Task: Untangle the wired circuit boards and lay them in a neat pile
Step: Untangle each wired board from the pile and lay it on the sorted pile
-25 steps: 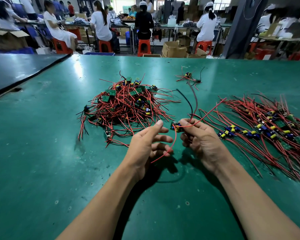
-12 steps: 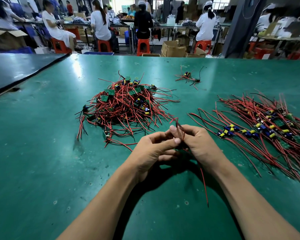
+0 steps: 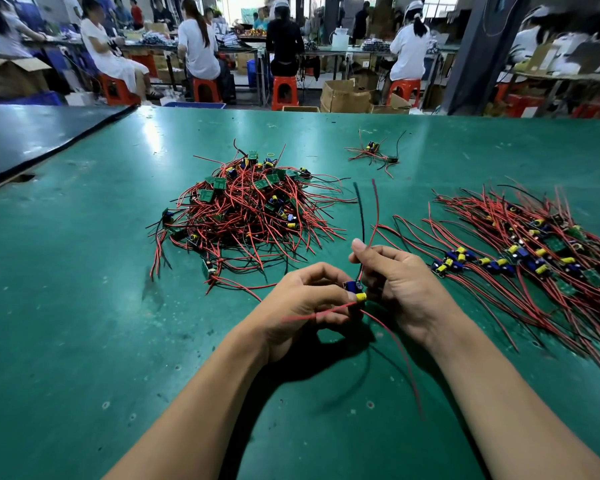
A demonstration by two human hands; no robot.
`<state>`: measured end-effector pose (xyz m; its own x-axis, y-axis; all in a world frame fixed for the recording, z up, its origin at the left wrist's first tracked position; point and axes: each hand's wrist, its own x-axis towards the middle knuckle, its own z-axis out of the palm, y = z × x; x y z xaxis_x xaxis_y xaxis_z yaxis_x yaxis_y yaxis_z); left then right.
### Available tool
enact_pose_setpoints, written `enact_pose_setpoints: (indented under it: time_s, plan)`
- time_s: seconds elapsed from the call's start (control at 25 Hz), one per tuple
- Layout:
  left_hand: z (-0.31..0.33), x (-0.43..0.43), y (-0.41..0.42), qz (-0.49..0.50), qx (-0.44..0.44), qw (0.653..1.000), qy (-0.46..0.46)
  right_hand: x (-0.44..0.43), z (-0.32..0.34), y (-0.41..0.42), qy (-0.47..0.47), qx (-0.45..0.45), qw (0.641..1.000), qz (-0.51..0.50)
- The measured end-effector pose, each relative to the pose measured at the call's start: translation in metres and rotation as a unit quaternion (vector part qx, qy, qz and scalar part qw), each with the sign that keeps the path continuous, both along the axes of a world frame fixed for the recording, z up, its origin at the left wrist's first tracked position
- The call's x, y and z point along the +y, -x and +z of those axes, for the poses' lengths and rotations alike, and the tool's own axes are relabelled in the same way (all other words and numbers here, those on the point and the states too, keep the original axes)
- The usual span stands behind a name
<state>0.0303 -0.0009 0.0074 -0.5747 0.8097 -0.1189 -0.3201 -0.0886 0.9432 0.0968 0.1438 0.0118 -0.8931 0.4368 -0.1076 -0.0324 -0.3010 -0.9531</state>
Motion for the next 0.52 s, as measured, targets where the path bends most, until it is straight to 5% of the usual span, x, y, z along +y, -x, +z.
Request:
enact_pose_setpoints:
  time_s: [0.52]
  plan:
    - [-0.001,0.008,-0.012,0.062,0.041,0.997,0.009,-0.003,0.000,-0.003,0.037,-0.009,0.998,0.042]
